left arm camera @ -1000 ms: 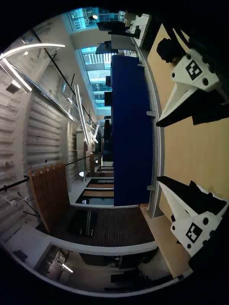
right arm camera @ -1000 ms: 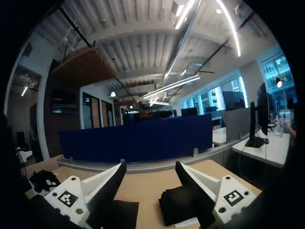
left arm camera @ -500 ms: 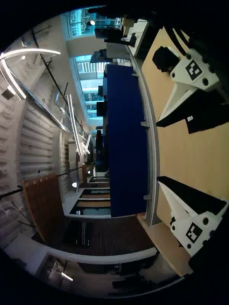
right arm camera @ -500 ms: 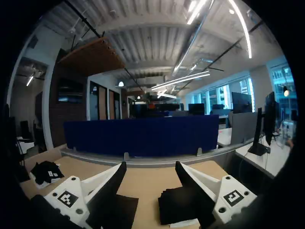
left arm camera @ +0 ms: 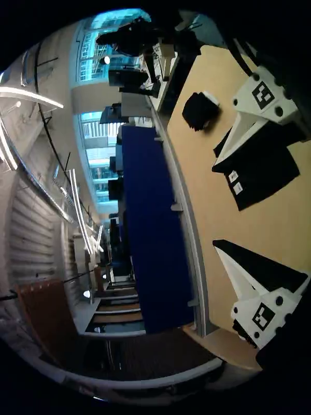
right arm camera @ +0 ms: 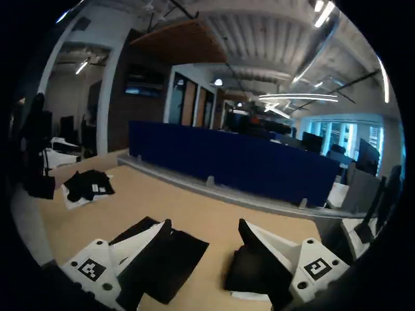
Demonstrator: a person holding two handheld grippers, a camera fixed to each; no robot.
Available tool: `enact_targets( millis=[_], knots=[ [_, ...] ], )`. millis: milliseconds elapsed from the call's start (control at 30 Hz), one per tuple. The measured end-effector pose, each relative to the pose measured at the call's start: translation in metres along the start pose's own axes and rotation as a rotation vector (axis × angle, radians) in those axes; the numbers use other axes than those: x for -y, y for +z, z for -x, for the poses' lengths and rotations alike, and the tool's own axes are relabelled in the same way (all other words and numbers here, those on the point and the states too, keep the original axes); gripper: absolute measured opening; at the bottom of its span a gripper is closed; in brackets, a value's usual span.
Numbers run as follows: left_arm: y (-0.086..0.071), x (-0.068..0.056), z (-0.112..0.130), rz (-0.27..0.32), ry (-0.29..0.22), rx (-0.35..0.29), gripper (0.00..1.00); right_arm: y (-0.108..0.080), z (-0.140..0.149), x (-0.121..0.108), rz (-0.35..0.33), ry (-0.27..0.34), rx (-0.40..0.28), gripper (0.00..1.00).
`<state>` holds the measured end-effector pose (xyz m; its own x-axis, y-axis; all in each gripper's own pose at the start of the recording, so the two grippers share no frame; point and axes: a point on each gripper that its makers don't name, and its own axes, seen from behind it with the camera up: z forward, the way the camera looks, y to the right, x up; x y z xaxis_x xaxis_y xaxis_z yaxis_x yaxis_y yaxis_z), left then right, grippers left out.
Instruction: Fold towel
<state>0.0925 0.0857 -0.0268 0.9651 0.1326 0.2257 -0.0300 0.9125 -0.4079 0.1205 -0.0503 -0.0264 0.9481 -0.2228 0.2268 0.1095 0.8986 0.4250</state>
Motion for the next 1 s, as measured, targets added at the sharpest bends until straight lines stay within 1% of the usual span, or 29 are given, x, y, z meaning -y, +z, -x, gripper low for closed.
enact_targets(
  millis=[67,167,367,500,733,1000],
  knots=[
    [0.001,-0.008,0.006,0.039,0.009,0.031,0.96,0.001,0.006,0.01,-0.044,-0.015,0.035,1.0],
    [0.001,-0.014,0.009,0.067,0.017,0.049,0.96,0.002,0.009,0.018,-0.074,-0.02,0.06,1.0],
    [0.001,-0.017,0.013,0.079,0.034,0.061,0.96,0.004,0.015,0.021,-0.091,-0.025,0.087,1.0],
    [0.004,-0.021,0.024,0.093,0.04,0.079,0.96,0.005,0.023,0.023,-0.1,-0.036,0.107,1.0],
    [0.01,-0.031,0.057,0.116,0.064,0.116,0.96,0.014,0.05,0.028,-0.109,-0.044,0.143,1.0],
    [0.021,-0.048,0.108,0.146,0.063,0.176,0.96,0.029,0.098,0.04,-0.12,-0.037,0.202,1.0]
  ],
)
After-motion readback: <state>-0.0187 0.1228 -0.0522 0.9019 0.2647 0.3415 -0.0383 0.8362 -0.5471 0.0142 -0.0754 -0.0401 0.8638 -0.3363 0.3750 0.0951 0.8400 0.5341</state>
